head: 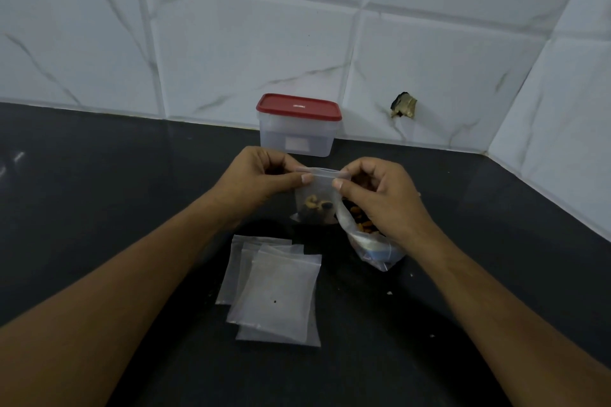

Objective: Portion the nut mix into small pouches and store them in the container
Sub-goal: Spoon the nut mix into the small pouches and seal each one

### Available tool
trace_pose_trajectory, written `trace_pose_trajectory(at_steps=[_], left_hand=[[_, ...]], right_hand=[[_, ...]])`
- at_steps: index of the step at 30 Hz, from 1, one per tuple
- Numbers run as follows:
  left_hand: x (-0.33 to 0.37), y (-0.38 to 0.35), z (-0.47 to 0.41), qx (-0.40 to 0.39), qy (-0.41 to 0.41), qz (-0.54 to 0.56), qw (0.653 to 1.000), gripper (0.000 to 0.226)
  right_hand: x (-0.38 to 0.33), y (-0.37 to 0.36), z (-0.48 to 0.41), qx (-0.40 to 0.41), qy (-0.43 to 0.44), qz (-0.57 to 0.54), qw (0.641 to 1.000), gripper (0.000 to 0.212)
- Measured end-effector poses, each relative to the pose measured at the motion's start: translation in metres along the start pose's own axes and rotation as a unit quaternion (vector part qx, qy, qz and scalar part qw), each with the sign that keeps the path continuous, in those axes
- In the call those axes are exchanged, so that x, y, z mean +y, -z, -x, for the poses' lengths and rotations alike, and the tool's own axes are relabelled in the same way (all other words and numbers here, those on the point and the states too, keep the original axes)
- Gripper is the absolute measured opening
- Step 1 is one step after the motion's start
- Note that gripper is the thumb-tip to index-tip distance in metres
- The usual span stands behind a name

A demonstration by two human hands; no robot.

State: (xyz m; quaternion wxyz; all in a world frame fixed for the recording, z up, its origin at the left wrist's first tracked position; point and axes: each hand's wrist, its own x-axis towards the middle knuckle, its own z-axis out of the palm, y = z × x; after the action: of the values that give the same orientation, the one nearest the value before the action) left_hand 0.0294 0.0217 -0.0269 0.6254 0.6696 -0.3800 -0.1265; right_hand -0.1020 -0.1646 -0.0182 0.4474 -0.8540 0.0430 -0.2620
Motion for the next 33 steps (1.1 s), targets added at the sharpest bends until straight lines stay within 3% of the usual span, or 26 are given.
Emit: trace_pose_trajectory(at_steps=[7, 11, 26, 33], left_hand=[[0.003, -0.002, 0.002, -0.034, -0.015, -0.021, 0.999, 0.024], [0.002, -0.005, 0.003, -0.026, -0.034, -0.025, 0.999, 0.014], [0.001, -0.011, 0.003, -0.031, -0.064, -0.06, 0.996, 0.019], [0.001, -0.009, 0.002, -0.018, -0.077, -0.086, 0.993, 0.009]], right_hand=[[0.0, 0.001, 0.0, 0.003, 0.005, -0.018, 1.0, 0.009], [0.001, 0.0, 0.0, -0.018, 0.007, -0.02, 1.0, 0.006], [0.004, -0.004, -0.001, -0.034, 0.031, -0.004, 0.999, 0.007], [0.001, -0.001, 0.0, -0.041, 0.025, -0.028, 0.998, 0.006]])
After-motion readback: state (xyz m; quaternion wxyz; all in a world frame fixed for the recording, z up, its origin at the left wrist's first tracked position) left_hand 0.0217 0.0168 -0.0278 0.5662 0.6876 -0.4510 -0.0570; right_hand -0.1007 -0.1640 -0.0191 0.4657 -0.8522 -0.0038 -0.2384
